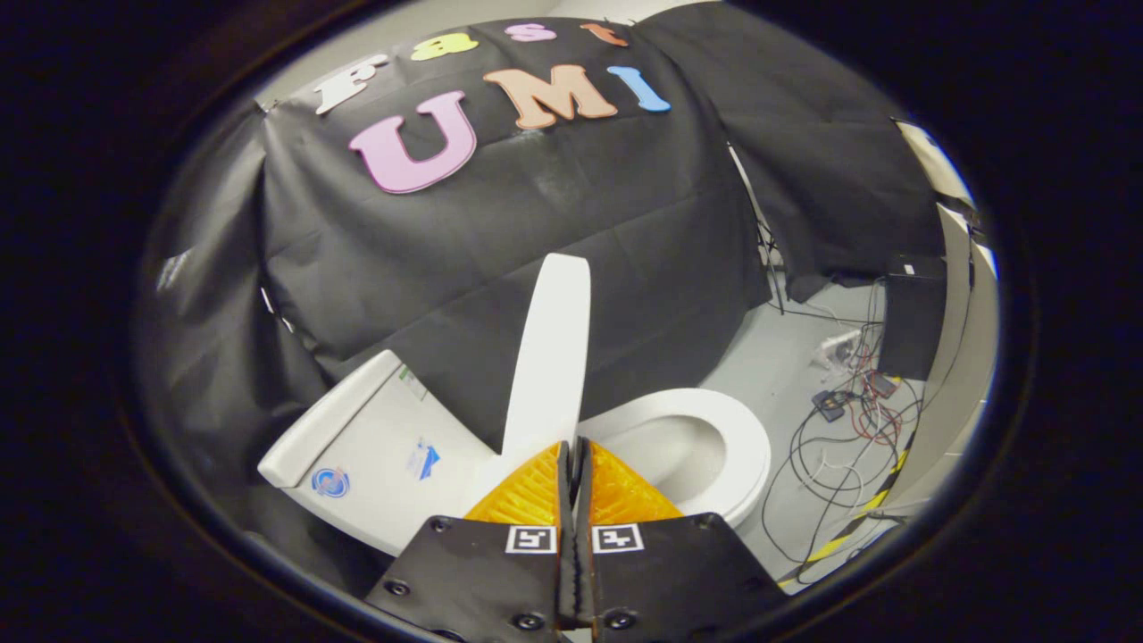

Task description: Open the toilet lid.

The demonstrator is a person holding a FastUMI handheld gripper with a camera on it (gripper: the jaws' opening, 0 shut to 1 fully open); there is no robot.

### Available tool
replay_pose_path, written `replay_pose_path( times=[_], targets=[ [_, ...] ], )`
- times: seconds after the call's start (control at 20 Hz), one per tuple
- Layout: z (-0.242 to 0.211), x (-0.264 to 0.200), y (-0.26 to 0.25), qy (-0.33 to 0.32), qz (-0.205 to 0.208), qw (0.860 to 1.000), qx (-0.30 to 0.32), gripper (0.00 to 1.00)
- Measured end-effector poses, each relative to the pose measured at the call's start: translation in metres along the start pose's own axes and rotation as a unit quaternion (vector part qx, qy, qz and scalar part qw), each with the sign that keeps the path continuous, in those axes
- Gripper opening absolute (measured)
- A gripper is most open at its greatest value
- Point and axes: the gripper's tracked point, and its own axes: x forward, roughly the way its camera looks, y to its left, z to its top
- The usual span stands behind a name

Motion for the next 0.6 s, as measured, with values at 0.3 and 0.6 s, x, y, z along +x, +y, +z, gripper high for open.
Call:
replay_pose_path(
  times=[0.3,0.6],
  targets=[
    [0.008,-0.005,0.038,-0.024,0.015,0.999,-0.037,0.0],
    [0.008,-0.01,0.074,-0.042,0.036,0.996,-0.069,0.0]
  ],
)
